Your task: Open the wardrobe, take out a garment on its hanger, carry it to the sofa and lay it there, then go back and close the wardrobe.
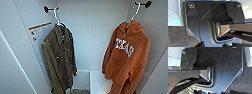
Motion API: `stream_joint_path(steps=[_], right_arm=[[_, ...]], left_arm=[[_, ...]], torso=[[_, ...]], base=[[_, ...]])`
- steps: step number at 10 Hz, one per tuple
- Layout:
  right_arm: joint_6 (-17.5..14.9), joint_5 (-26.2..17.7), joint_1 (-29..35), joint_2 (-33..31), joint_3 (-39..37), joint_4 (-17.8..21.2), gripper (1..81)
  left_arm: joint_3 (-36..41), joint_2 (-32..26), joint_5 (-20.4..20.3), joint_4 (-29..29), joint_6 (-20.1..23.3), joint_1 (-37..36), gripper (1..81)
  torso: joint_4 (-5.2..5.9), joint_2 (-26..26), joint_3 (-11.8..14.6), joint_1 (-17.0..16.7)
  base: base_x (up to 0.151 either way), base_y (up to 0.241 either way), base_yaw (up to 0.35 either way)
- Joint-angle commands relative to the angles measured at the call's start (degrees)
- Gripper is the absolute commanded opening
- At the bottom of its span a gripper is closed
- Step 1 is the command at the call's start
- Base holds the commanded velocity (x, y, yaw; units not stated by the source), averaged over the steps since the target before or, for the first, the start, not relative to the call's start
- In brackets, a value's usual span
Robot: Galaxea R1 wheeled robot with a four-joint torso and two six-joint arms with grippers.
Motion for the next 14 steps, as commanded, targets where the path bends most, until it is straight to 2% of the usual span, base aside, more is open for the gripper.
stream_joint_path(steps=[1,3,4,5,6,7,14], right_arm=[[0.29,-3.75,1.35,0.21,0.11,-0.11,81.1],[0.20,-4.29,1.35,0.66,0.11,-0.12,81.1],[0.29,-4.11,1.17,0.66,0.11,-0.03,81.1],[0.28,-4.11,1.17,0.66,0.20,-0.11,81.1],[0.29,-4.02,1.17,0.66,0.11,-0.03,81.1],[0.29,-4.02,1.17,0.66,0.11,-0.03,81.1],[0.29,-3.85,1.17,0.57,0.11,-0.03,81.1]], left_arm=[[0.13,0.08,3.42,0.40,0.35,-1.39,81.1],[0.13,0.25,3.42,0.40,0.35,-1.39,81.1],[0.13,0.34,3.33,0.40,0.35,-1.39,81.1],[0.13,0.34,3.24,0.40,0.35,-1.39,81.1],[0.13,0.34,3.24,0.40,0.35,-1.48,81.1],[0.13,0.34,3.15,0.40,0.35,-1.48,81.1],[0.21,0.60,3.07,0.40,0.44,-1.56,81.1]], torso=[[0.00,0.00,0.00,0.00],[0.00,0.00,0.00,-0.05],[-1.82,0.00,0.00,-0.07],[-5.37,0.00,0.00,-0.07],[-5.96,0.00,1.26,-0.07],[-7.22,0.00,1.39,-0.07],[-21.17,0.00,3.19,-0.07]], base=[[0.000,0.000,0.000],[0.000,0.000,0.000],[0.000,0.000,0.000],[0.000,0.000,0.000],[0.000,0.000,0.000],[0.000,0.000,0.000],[0.000,0.000,0.000]])
